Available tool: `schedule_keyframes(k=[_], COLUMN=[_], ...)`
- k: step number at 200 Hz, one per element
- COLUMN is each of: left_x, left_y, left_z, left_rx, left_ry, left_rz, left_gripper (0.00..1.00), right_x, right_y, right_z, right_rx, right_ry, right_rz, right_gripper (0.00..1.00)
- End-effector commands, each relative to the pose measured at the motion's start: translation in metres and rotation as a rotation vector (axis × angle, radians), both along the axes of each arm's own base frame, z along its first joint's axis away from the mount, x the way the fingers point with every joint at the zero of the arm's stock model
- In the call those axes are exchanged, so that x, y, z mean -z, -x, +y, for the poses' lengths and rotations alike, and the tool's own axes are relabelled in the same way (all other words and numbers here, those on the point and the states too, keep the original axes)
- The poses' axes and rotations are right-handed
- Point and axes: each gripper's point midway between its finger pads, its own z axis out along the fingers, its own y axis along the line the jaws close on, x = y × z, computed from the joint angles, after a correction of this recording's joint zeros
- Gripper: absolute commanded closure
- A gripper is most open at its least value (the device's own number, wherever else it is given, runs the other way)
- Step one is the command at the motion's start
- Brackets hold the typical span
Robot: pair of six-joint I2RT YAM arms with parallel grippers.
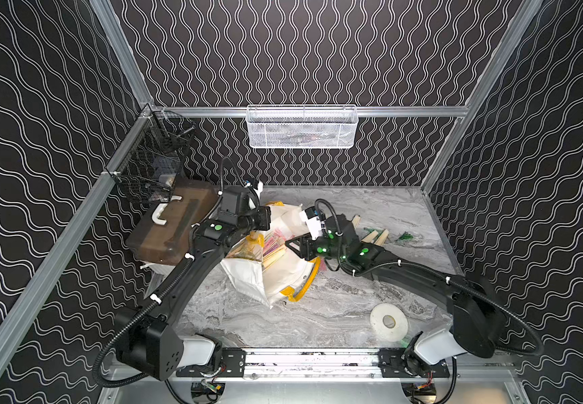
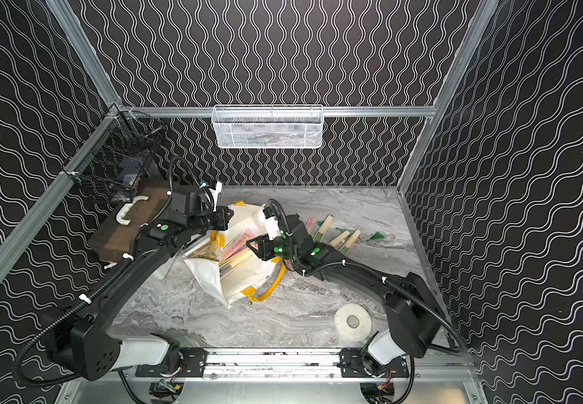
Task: Take out the folding fans from the tote bags
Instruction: Adjust the canvas bag at the center of the board.
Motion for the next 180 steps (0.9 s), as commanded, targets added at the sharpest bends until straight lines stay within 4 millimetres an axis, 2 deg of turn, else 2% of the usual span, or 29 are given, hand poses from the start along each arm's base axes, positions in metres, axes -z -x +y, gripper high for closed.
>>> schedule_keyframes(k=[1,7,11,34,67,89,137,157,170,180], left_x=[-0.018,-0.015,-0.015,-0.017,-0.021,-0.016,0.003,0.002,0.000,-0.004], left_y=[-0.007,-0.007,-0.006,-0.005,-0.001,0.003,0.023,0.036,0.042,0.042], left_z=[-0.007,-0.007,-0.007,-0.003,-0.004,-0.006,-0.018,-0.029,-0.034,-0.032], left_rx=[0.028,0.027,0.024,0.001,0.003,0.009,0.008,-0.005,-0.019,-0.050], left_ry=[-0.015,-0.023,-0.027,-0.028,-0.018,-0.023,-0.019,-0.018,-0.039,-0.055], left_rz=[-0.102,-0.100,-0.102,-0.123,-0.162,-0.157,-0.128,-0.153,-0.176,-0.197], left_gripper=[1.00,1.00,1.00,1.00,1.00,1.00,1.00,1.00,1.00,1.00], right_x=[0.023,0.035,0.029,0.056,0.097,0.118,0.137,0.143,0.138,0.125], right_y=[-0.005,-0.004,-0.007,-0.009,-0.014,-0.020,-0.031,-0.035,-0.036,-0.039], right_z=[0.006,0.008,0.013,0.017,0.013,0.007,-0.007,-0.017,-0.020,-0.018], right_rx=[0.028,0.034,0.040,0.072,0.126,0.172,0.266,0.317,0.325,0.326], right_ry=[0.092,0.123,0.120,0.180,0.258,0.313,0.393,0.420,0.409,0.382], right_rz=[-0.012,-0.004,-0.019,-0.005,0.041,0.064,0.075,0.073,0.055,0.020], right_gripper=[0.60,0.60,0.60,0.60,0.60,0.60,0.58,0.57,0.57,0.56])
